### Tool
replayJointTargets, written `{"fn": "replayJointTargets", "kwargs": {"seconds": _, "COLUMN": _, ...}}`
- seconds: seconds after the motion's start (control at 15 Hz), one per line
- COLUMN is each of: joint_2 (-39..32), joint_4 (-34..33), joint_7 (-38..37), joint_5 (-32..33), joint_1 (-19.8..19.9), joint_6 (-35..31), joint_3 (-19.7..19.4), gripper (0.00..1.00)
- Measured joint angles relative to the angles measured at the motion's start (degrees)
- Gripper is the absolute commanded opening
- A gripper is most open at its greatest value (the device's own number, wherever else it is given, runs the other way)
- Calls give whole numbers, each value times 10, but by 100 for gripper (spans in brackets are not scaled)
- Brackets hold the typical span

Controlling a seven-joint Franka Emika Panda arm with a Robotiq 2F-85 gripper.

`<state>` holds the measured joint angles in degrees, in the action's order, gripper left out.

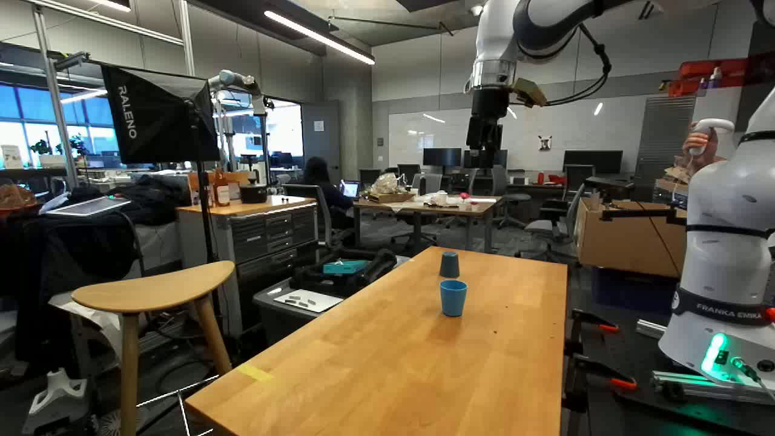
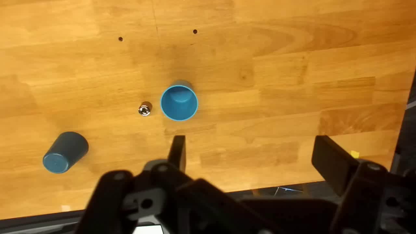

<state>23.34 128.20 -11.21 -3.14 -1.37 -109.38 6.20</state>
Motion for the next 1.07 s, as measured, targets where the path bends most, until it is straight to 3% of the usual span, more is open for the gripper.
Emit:
{"fn": "replayJointTargets", "kwargs": {"seconds": 0.53, "joint_2": 2, "joint_4": 1, "joint_7": 0, "joint_5": 10, "joint_1": 2, "joint_6": -8, "joint_3": -2, "gripper": 100}}
{"fn": "replayJointTargets", "kwargs": {"seconds": 0.73, "joint_2": -3, "joint_4": 22, "joint_7": -3, "joint_5": 51, "joint_1": 33, "joint_6": -88, "joint_3": -24, "gripper": 100}}
{"fn": "replayJointTargets", "kwargs": {"seconds": 1.07, "joint_2": -39, "joint_4": 57, "joint_7": -4, "joint_5": 79, "joint_1": 110, "joint_6": -231, "joint_3": -99, "gripper": 100}}
